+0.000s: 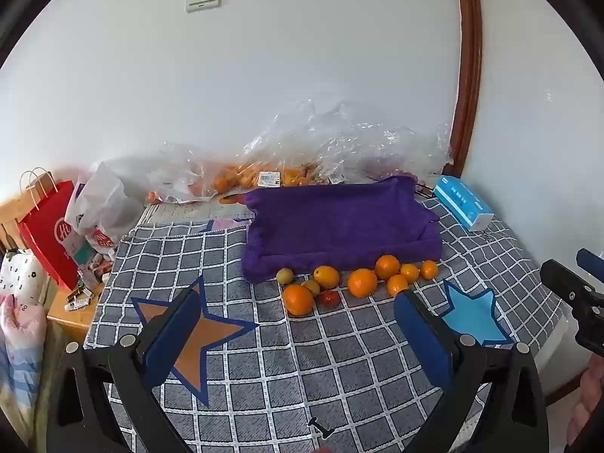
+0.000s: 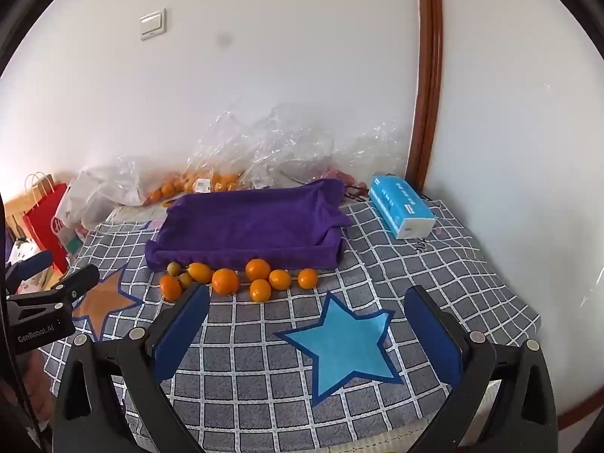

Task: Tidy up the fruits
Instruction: 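Move both tools toward the row of oranges in front of the purple towel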

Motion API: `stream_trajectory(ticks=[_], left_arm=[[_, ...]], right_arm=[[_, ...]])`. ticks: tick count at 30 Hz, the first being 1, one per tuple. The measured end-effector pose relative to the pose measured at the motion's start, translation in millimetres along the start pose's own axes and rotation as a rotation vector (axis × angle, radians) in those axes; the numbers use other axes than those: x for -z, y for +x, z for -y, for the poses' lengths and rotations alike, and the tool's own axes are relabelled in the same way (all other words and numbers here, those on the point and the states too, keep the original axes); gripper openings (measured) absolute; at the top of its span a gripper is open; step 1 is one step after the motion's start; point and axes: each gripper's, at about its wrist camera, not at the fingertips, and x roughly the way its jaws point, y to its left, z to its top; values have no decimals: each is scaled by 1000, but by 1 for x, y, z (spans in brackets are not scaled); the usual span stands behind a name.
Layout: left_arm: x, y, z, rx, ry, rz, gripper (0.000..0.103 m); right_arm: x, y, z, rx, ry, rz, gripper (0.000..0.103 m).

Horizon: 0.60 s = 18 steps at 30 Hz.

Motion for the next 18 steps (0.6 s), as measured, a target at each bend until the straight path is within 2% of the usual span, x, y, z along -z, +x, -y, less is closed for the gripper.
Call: stream_trajectory(ticks=[3,9,18], left_arm=[[-1,-3,2,-21,0,4,103],[-1,-2,-4,17,-35,-4,102],[-5,-8,-5,14,-51,18,102]], right_arm=[[-1,0,0,1,-13,-13,102],[-1,-3,0,-7,-20,-18,102],[-1,-6,-2,2,-18,-1,102]])
